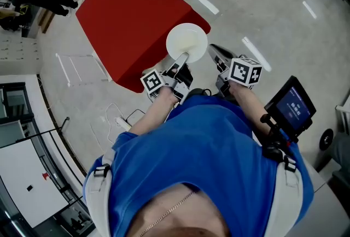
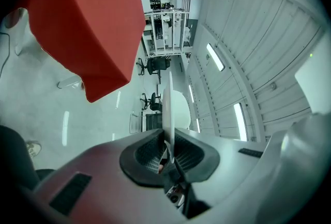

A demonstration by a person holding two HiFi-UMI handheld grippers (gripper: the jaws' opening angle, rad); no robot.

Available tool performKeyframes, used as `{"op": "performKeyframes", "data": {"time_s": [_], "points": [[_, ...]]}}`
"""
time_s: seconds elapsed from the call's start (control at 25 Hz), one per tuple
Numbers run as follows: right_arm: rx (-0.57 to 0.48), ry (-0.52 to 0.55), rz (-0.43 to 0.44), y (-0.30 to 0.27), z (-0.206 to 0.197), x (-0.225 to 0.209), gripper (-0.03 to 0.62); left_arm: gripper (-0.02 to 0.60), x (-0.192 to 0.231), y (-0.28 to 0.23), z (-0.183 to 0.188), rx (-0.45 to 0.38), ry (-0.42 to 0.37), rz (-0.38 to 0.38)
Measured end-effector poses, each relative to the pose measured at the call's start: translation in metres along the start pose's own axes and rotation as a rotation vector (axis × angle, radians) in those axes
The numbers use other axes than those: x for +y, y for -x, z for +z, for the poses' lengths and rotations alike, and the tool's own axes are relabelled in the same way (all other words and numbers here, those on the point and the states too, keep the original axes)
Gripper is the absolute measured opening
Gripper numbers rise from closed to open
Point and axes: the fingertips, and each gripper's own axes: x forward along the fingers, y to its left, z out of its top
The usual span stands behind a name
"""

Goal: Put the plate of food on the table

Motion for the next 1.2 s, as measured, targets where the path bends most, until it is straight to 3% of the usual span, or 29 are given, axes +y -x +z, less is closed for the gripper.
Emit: {"op": "performKeyframes", "data": {"time_s": [0.12, 0.32, 0.6, 0.8, 1.08, 1.2], "points": [[-0.011, -0.005, 0.014, 0.006, 0.008, -0.004, 0.018, 0.038, -0.002, -0.014, -0.007, 0.003, 0.006, -0.004], [-0.052, -0.045, 0.019, 0.053, 0.053, -0.043, 0.038, 0.038, -0.010, -0.078, -0.054, 0.027, 0.011, -0.002], [-0.108, -0.096, 0.002, 0.052, 0.067, -0.052, 0.048, 0.038, -0.011, -0.100, -0.048, 0.074, 0.003, -0.008], [-0.103, -0.115, -0.044, 0.043, 0.119, -0.101, 0.048, 0.038, -0.006, -0.174, -0.037, 0.097, 0.015, -0.009], [-0.108, -0.126, -0.086, 0.042, 0.118, -0.110, 0.048, 0.038, -0.004, -0.182, -0.041, 0.124, 0.004, -0.037], [-0.098, -0.138, -0.098, 0.020, 0.157, -0.134, 0.047, 0.038, -0.005, -0.227, -0.018, 0.122, 0.010, -0.031]]}}
